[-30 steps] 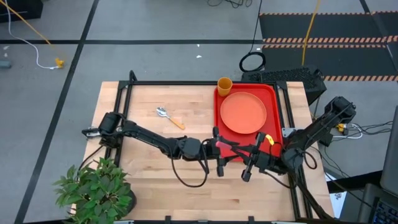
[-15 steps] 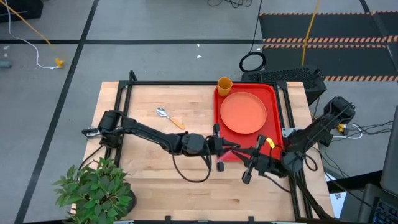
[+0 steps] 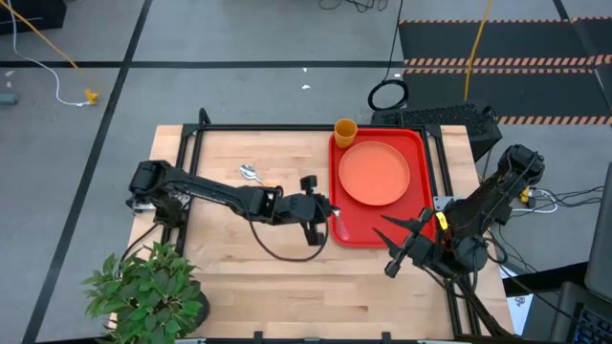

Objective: Pick and place plate/cup/fork/spoon on tray
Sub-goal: Put the pink fork on the red table tray to the bottom of the orange plate

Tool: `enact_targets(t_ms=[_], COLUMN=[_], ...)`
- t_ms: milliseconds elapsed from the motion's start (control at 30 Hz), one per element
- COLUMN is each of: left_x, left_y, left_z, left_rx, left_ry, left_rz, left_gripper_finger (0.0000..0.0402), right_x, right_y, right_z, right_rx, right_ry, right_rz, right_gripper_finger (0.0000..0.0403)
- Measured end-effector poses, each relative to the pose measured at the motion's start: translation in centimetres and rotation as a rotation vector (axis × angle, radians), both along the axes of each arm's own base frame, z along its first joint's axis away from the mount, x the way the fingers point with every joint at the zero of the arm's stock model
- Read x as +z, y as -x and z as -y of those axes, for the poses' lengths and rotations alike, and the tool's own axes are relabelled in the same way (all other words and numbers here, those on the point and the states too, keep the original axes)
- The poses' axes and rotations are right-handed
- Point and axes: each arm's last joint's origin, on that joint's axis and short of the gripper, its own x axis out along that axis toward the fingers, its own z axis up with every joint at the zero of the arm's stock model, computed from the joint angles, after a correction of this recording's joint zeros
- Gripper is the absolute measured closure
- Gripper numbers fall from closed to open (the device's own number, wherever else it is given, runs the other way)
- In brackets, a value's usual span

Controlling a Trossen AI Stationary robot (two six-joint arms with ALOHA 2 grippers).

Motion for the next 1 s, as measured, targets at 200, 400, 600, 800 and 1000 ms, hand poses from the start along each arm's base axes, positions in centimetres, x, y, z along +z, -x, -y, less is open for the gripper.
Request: enact_targets(t_ms=[200,400,600,800,1000], left_x=[-2.3,-3.3,-4.4,-5.0,-5.4], left_y=[0.7,2.0,3.9,4.9,5.0], left_z=[-2.1,-3.1,-2.5,-0.5,0.5], left_rx=[0.137,0.263,0.314,0.280,0.259], left_ry=[0.052,0.128,0.216,0.246,0.238], left_rz=[-0.189,-0.323,-0.518,-0.609,-0.623], left_gripper_finger=[0.0396,0.0397,0.0395,0.0390,0.0397], right_x=[0.9,0.9,-0.3,-1.4,-3.3], right_y=[-1.4,-3.7,-7.0,-7.5,-8.4], right_z=[-1.4,-2.2,-0.5,2.5,6.0], right_rx=[-0.026,0.135,0.552,0.386,0.377], right_ry=[0.012,0.006,-0.210,-0.162,-0.277], right_rz=[-0.018,0.038,0.079,-0.095,-0.293], right_gripper_finger=[0.0193,0.0185,0.0192,0.0192,0.0193])
